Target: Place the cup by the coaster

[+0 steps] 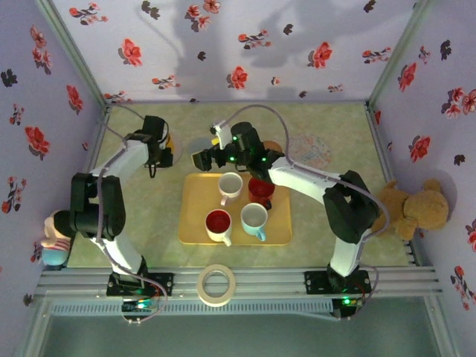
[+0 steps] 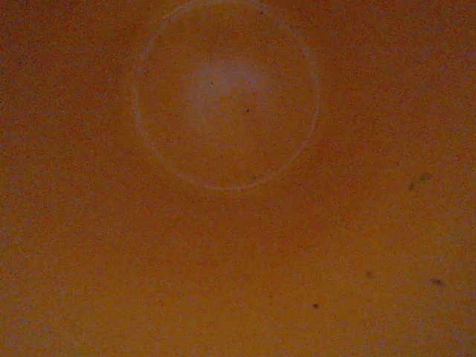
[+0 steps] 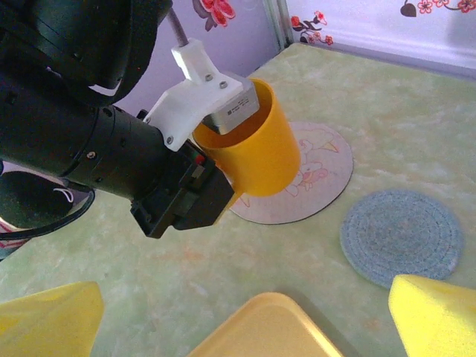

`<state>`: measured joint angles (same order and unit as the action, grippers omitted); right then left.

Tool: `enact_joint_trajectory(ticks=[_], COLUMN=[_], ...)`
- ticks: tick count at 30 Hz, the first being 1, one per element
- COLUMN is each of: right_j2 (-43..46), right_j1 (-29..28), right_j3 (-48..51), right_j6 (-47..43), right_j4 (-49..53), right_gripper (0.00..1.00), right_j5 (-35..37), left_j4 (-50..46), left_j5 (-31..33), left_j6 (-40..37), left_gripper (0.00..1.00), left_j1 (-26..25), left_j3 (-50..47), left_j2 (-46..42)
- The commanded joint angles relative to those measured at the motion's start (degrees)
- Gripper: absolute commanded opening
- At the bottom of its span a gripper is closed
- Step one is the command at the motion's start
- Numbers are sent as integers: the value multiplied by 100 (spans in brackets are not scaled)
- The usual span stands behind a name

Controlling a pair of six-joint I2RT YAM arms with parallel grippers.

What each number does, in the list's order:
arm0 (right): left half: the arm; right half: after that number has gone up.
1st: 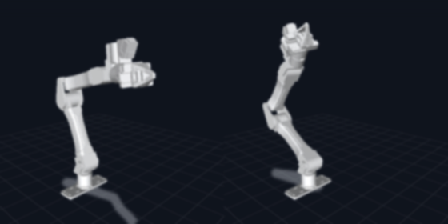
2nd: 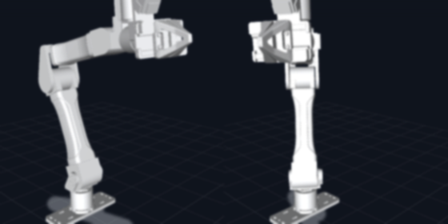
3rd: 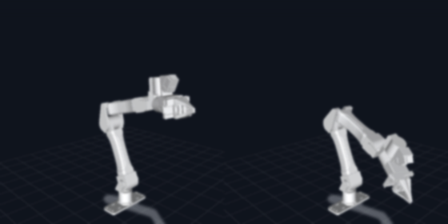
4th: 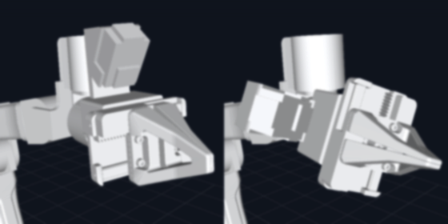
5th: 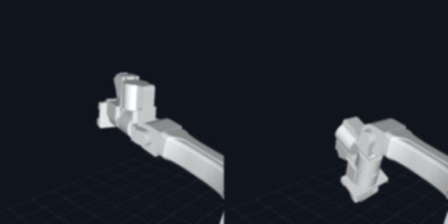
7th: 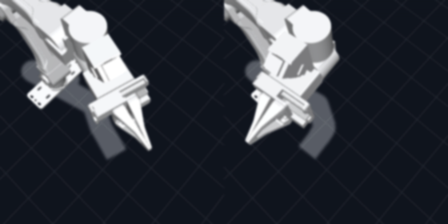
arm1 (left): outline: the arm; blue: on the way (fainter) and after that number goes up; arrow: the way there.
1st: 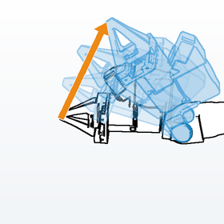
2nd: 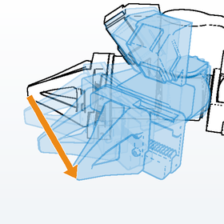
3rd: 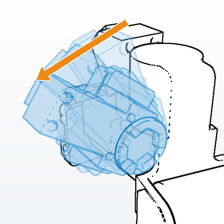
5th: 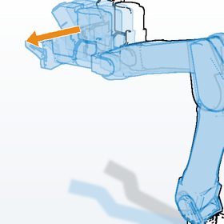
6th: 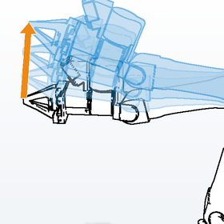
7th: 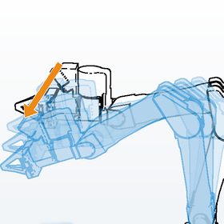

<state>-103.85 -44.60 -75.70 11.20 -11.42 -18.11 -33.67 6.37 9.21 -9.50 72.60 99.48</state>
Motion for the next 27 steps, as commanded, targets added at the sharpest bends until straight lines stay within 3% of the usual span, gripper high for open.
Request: enact_joint_trajectory(ticks=[1, 27], right_j2=[-120, -262], right_j1=[-30, -38], right_j3=[-180, -113], right_j6=[48, 233], right_j4=[-132, -207], right_gripper=[100, 100], right_j5=[116, -6], left_j4=[591, 398], left_j5=[-275, -44], left_j6=[0, -210], left_gripper=[0, 0], left_j1=[181, 450], left_j3=[133, 646], left_j2=[7, 818])
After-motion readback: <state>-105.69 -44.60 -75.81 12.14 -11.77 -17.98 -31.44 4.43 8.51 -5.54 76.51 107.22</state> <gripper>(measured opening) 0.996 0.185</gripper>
